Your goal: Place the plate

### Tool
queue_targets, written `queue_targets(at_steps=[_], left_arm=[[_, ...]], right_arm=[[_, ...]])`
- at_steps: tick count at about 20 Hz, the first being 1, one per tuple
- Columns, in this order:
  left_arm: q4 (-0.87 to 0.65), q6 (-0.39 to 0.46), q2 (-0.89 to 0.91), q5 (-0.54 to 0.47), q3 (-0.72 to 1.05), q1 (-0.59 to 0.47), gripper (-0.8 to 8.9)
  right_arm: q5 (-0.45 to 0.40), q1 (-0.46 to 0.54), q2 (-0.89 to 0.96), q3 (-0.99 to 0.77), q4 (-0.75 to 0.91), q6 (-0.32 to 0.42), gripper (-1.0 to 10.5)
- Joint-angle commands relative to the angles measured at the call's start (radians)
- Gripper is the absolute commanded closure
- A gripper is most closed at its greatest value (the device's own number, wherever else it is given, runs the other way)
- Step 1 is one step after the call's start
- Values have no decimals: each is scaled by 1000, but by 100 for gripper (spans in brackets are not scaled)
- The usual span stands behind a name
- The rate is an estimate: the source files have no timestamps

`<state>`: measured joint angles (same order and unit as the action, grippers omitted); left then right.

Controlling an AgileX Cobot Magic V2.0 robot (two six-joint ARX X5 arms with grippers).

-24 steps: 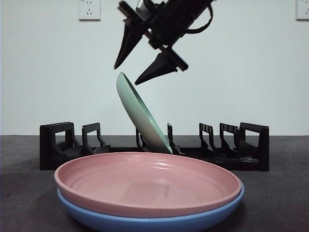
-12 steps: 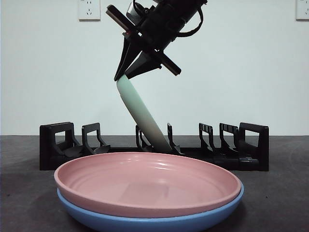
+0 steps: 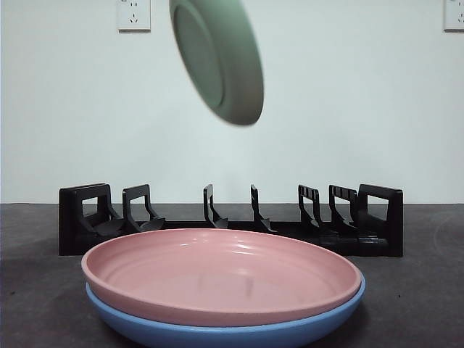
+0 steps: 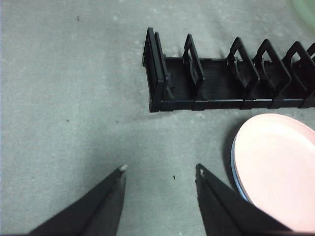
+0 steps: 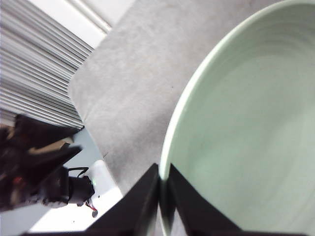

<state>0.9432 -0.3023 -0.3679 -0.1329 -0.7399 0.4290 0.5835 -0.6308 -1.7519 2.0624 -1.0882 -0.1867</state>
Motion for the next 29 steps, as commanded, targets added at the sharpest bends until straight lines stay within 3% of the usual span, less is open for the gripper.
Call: queue_targets(at_steps=[1, 7, 9, 13, 18, 20, 29], left_arm=[[-27, 1, -4, -6, -13, 2, 587], [-74, -5, -4, -6, -13, 2, 586], [-74, -5, -4, -6, -13, 2, 586], [-75, -5, -4, -6, -13, 2, 586], [-75, -5, -4, -6, -13, 2, 587], [-74, -5, -4, -6, -13, 2, 586], [-69, -5, -4, -6, -13, 2, 586]], right_arm=[[4, -13, 77, -52, 18, 46, 934], [-15, -40, 476, -569, 238, 41, 934], [-55, -64, 604, -722, 309, -8, 934], [-247, -206, 730, -906, 326, -32, 934], [-624, -509, 650, -967, 328, 14, 934], [-730, -587, 581, -967, 342, 30, 934], [-774, -710, 276, -967, 443, 39, 934]])
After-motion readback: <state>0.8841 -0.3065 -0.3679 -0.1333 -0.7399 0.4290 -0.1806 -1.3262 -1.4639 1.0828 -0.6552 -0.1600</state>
